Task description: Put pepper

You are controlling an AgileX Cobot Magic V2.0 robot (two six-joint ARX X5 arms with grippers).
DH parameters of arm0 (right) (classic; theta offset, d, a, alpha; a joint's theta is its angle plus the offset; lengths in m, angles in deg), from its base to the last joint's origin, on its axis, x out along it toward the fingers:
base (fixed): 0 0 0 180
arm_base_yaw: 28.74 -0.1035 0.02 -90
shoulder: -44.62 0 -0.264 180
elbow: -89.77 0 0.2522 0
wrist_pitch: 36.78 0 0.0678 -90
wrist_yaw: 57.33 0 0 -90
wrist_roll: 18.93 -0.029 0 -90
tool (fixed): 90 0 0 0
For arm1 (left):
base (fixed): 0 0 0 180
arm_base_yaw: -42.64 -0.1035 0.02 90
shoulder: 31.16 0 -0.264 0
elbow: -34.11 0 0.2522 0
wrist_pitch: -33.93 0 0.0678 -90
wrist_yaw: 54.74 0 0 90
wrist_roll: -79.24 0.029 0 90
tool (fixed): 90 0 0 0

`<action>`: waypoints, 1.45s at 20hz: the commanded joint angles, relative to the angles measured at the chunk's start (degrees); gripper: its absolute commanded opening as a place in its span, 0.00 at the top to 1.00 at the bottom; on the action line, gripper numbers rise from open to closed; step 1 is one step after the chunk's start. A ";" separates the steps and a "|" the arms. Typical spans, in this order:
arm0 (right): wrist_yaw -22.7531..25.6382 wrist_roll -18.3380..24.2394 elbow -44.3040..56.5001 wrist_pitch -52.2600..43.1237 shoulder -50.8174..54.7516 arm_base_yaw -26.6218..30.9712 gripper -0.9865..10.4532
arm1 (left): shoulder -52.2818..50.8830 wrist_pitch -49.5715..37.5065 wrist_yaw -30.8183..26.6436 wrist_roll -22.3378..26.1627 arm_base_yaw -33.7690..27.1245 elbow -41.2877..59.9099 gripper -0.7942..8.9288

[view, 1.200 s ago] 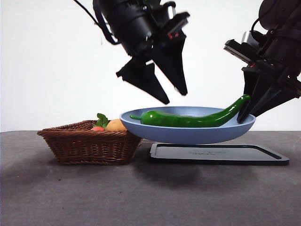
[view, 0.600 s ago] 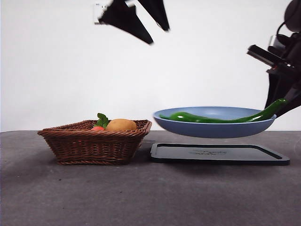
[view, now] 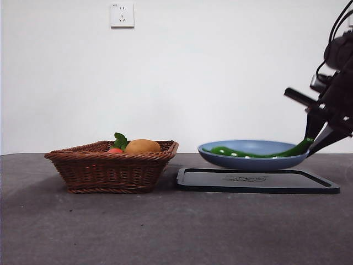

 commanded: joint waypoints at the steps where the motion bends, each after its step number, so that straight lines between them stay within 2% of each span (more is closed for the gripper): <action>1: -0.48 -0.39 -1.79 -1.01 -3.74 -0.07 0.91 | -0.68 0.00 0.11 0.59 0.22 -1.33 0.66; 7: -0.42 0.68 -1.79 -1.73 -5.38 -0.07 0.90 | -1.46 0.04 0.04 0.44 0.22 -1.33 0.66; 11: -0.26 1.79 -1.79 -1.31 -4.98 0.02 0.79 | -1.46 0.09 -0.11 0.44 0.20 -1.33 0.66; 14: 0.00 2.23 -1.79 -0.66 -1.49 0.87 0.76 | -1.46 0.98 -0.17 0.44 0.20 -1.33 0.66; 17: 0.13 4.07 -1.79 1.68 6.36 1.97 0.76 | -1.46 1.31 -0.15 0.46 0.20 -1.33 0.67; 21: -0.33 10.49 -1.79 10.49 21.86 1.38 0.77 | -1.46 1.42 -0.13 0.48 0.20 -1.33 0.67; 25: -0.33 15.87 -1.79 23.15 37.20 -3.98 0.77 | -1.46 1.55 -0.11 0.48 0.20 -1.33 0.67; 29: -0.33 18.40 -1.79 33.88 47.01 -10.56 0.77 | -1.46 3.28 -0.13 0.48 0.20 -1.33 0.67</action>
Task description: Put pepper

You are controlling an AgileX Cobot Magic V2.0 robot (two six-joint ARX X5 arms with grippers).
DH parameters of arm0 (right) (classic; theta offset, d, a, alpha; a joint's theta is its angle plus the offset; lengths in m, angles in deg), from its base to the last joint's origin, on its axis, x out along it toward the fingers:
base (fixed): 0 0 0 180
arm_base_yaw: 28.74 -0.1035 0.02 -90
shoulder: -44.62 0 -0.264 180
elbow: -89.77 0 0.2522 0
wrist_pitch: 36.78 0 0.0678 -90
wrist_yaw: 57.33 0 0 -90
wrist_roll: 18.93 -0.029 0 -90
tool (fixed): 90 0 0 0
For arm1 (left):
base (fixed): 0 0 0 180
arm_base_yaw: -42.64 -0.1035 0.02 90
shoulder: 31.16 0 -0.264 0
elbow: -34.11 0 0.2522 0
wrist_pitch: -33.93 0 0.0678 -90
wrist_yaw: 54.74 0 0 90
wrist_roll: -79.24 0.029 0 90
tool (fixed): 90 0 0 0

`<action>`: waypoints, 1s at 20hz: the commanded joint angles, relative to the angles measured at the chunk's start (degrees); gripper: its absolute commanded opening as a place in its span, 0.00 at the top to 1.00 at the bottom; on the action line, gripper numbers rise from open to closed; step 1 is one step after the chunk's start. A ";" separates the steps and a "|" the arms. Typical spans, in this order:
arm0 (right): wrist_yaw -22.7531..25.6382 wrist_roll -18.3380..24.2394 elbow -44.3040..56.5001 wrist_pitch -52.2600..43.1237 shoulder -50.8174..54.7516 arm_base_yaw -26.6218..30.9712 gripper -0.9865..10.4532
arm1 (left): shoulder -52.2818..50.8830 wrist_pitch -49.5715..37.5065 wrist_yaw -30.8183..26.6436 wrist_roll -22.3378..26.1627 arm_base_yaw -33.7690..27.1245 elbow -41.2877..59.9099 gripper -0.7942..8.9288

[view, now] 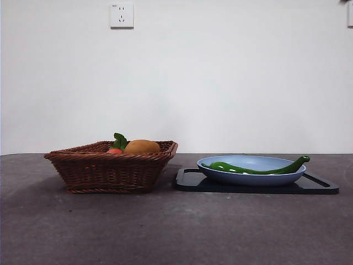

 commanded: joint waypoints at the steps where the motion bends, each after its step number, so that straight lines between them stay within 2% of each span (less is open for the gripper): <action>1: 0.07 2.29 -0.98 4.96 2.40 -3.30 0.77 | 0.61 0.83 0.00 0.50 0.20 -1.33 0.67; 2: 0.07 3.08 -0.98 7.15 3.39 -4.42 0.80 | 0.61 1.38 0.00 0.50 0.20 -1.33 0.70; 4: 0.07 5.66 -0.98 10.25 4.57 -5.53 0.92 | 0.61 2.14 0.00 0.50 0.20 -1.33 0.84; 5: 0.07 6.97 -0.98 10.93 4.72 -5.62 0.91 | 0.61 2.19 0.00 0.50 0.20 -1.33 0.90; 20: 0.13 6.01 -0.98 10.82 4.72 -5.55 0.90 | 0.61 -0.66 0.07 0.48 0.20 -1.33 0.91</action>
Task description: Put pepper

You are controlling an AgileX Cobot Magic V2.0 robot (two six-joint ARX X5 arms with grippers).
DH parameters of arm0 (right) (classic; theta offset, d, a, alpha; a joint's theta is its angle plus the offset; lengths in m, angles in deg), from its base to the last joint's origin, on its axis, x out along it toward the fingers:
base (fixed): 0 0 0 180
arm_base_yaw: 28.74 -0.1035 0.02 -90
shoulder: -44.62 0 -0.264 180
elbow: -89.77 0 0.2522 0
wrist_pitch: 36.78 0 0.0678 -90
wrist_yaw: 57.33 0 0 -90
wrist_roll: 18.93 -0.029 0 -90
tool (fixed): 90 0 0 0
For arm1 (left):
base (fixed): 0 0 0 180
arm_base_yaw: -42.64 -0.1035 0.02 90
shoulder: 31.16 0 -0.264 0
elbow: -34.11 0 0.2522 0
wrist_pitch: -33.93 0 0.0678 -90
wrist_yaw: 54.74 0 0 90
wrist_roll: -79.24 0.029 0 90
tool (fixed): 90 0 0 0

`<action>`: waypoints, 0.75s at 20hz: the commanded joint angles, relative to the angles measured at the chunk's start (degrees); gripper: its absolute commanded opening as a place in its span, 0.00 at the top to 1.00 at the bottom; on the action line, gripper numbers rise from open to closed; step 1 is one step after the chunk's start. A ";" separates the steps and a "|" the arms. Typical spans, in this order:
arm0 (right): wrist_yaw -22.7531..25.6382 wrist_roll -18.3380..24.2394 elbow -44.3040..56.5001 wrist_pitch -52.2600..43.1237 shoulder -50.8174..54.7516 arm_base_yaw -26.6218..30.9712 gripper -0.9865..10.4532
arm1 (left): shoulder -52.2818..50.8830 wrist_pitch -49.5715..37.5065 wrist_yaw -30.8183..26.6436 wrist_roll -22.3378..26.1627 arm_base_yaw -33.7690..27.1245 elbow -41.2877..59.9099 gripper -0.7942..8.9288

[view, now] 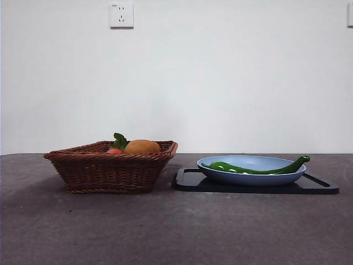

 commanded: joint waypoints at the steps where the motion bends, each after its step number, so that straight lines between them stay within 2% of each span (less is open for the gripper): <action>1: 0.00 0.07 -0.98 -0.52 -0.48 -0.13 0.90 | 0.61 -1.75 0.07 0.50 0.26 -1.33 0.91; 4: -0.02 0.07 -0.98 -0.52 -0.48 -0.13 0.90 | 0.13 -5.14 -2.49 0.81 -1.66 -1.33 0.91; 7: -0.02 0.07 -0.98 -0.52 -0.48 -0.13 0.90 | -3.98 -12.37 -3.06 3.74 -6.10 -1.33 0.91; 13: -0.02 0.07 -0.98 -0.50 -0.52 -0.13 0.90 | -17.46 -16.50 -3.06 3.76 -21.84 -0.57 0.91; 15: -0.02 0.07 -0.98 -0.52 -0.52 -0.13 0.90 | -22.16 -19.34 -3.02 3.76 -27.89 3.15 0.91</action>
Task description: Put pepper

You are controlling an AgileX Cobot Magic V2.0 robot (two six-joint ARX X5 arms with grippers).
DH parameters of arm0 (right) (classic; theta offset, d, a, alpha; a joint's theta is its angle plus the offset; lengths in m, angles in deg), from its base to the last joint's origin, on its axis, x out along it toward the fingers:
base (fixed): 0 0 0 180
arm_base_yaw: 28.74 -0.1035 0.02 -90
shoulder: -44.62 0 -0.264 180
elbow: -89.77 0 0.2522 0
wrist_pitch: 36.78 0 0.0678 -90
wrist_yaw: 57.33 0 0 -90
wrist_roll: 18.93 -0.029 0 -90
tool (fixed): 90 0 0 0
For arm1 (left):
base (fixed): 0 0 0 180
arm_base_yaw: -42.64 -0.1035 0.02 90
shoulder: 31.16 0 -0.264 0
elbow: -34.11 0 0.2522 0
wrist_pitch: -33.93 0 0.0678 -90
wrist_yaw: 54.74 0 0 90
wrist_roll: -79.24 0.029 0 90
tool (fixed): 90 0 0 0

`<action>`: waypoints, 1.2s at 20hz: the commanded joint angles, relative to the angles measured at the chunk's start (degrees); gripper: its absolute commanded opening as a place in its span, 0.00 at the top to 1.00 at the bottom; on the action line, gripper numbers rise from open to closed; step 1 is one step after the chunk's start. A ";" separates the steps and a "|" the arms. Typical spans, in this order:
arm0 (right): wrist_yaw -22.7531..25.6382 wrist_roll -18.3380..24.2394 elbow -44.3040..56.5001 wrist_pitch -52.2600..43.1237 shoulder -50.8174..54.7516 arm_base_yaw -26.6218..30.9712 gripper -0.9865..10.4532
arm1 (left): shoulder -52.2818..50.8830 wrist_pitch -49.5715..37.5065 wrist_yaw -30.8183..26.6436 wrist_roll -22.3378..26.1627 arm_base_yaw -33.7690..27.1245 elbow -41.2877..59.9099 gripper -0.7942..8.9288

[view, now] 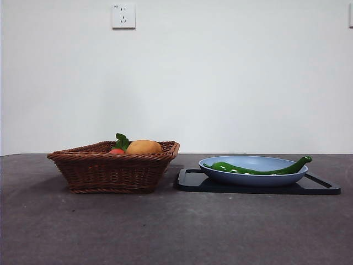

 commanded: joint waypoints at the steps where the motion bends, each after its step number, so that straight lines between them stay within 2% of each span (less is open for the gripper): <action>1: -0.02 0.07 -0.98 -0.39 -0.50 -0.13 0.90 | -4.17 -4.24 0.09 0.72 -6.01 5.35 0.91; 6: -0.02 0.07 -0.98 -0.39 -0.50 -0.13 0.90 | -21.18 -25.92 -0.20 0.72 -14.75 34.51 0.91; 9: -0.02 0.07 -0.98 -0.39 -0.50 -0.13 0.90 | -30.64 -37.97 -3.67 0.02 -16.46 53.53 0.91; 12: 0.00 0.07 -0.98 -0.39 -0.50 -0.13 0.90 | -38.36 -45.11 -4.79 -1.33 -16.63 68.48 0.91; 17: 0.00 0.07 -0.98 -0.39 -0.50 -0.13 0.90 | -48.41 -47.28 -8.09 -4.57 -16.68 85.33 0.91; 24: -0.02 0.07 -0.98 -0.39 -0.50 -0.13 0.90 | -57.27 -46.75 -9.73 -6.60 -16.68 96.52 0.91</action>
